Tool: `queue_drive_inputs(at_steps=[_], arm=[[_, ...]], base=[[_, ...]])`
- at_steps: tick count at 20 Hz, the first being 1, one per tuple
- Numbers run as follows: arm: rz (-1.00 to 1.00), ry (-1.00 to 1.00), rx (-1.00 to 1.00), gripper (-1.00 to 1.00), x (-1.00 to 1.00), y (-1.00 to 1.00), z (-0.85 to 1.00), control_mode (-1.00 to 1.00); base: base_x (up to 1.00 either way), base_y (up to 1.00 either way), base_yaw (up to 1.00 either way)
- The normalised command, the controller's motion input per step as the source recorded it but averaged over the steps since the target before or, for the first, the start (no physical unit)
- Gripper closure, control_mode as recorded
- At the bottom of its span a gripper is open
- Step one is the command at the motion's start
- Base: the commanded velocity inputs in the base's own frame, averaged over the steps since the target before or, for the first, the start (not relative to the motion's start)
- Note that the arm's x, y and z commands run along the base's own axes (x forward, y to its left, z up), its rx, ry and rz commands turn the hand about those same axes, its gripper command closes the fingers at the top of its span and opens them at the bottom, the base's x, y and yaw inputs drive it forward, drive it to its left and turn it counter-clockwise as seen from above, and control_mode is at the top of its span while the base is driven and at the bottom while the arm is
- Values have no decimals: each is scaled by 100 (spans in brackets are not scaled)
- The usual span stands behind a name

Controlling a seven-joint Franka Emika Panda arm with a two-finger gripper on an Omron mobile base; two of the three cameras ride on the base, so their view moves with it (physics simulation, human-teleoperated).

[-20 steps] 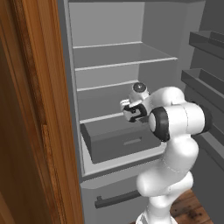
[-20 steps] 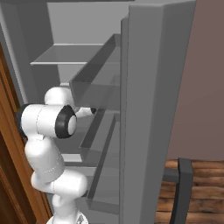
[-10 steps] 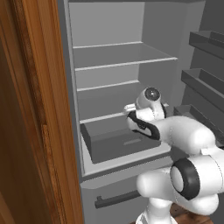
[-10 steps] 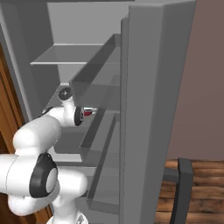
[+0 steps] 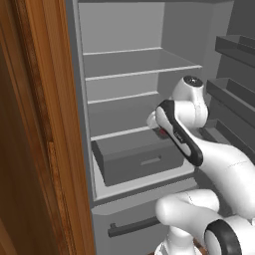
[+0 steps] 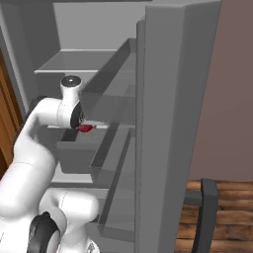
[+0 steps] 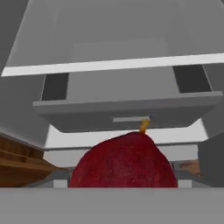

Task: Pick the orange and pear from the fridge and place them inside the tupperware on the counter.

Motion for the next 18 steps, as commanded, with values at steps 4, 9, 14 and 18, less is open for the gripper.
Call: queue_drive_inputs(at_steps=[4,9,14,18], arm=[[6,2,0,100,-100,34,4,-100],[6,-1,0,100,-100,8,33,-100],[9,0,0,100,-100,1,41,-100],[11,6,0,100,-91,1,45,-100]], base=[[0,0,0],[0,0,0],[0,0,0],[0,0,0]])
